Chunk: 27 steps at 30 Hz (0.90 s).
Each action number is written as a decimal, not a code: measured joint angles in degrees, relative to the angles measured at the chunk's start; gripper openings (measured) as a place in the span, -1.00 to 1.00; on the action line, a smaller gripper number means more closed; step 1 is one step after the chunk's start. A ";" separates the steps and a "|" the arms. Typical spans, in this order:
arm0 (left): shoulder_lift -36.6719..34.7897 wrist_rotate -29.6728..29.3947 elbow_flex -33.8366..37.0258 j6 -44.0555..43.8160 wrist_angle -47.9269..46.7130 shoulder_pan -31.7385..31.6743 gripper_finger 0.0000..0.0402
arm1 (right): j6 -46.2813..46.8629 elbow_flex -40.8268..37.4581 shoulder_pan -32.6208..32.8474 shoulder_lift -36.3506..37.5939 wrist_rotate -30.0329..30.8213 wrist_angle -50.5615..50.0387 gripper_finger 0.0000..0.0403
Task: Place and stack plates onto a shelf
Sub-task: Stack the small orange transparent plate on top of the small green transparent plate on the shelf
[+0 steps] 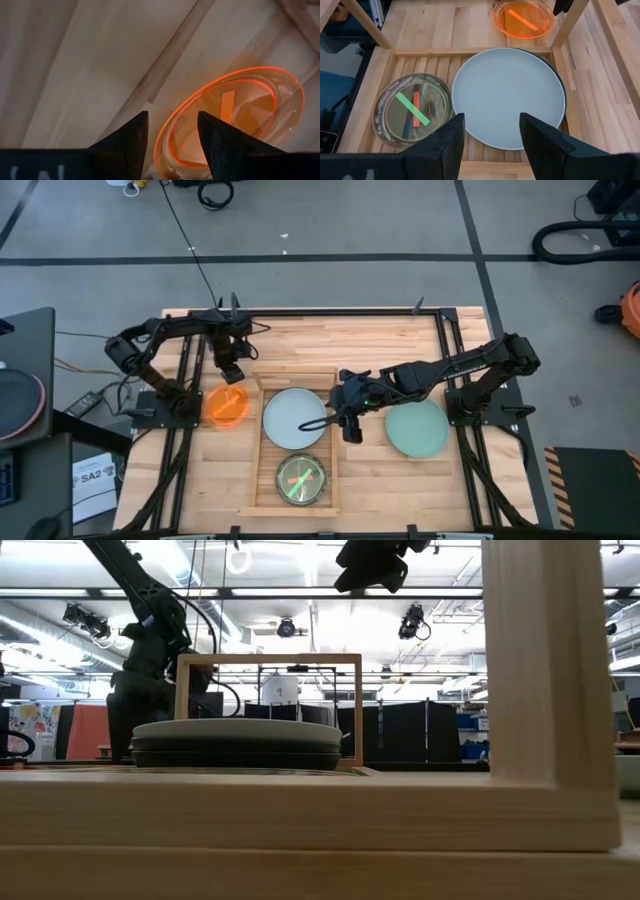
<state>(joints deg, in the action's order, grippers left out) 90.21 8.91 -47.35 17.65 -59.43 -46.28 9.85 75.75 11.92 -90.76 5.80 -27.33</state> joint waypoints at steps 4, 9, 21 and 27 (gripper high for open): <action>1.13 0.00 0.00 0.17 -0.04 0.00 -0.12 | 0.00 0.00 0.07 0.00 0.00 0.00 -0.03; 1.83 0.44 0.49 0.17 0.57 0.03 -0.12 | 0.02 0.00 0.07 -0.02 0.02 0.00 -0.03; 2.06 -0.50 4.46 1.20 2.66 0.47 -0.12 | -1.05 0.00 0.03 -0.02 0.03 -0.04 -0.03; 2.06 -0.66 4.48 1.18 2.72 0.54 -0.12 | -1.07 0.00 0.03 -0.02 0.04 -0.03 -0.03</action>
<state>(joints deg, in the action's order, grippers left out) 92.27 8.25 -42.87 18.83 -56.71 -45.74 8.78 75.75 11.94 -90.78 5.85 -27.36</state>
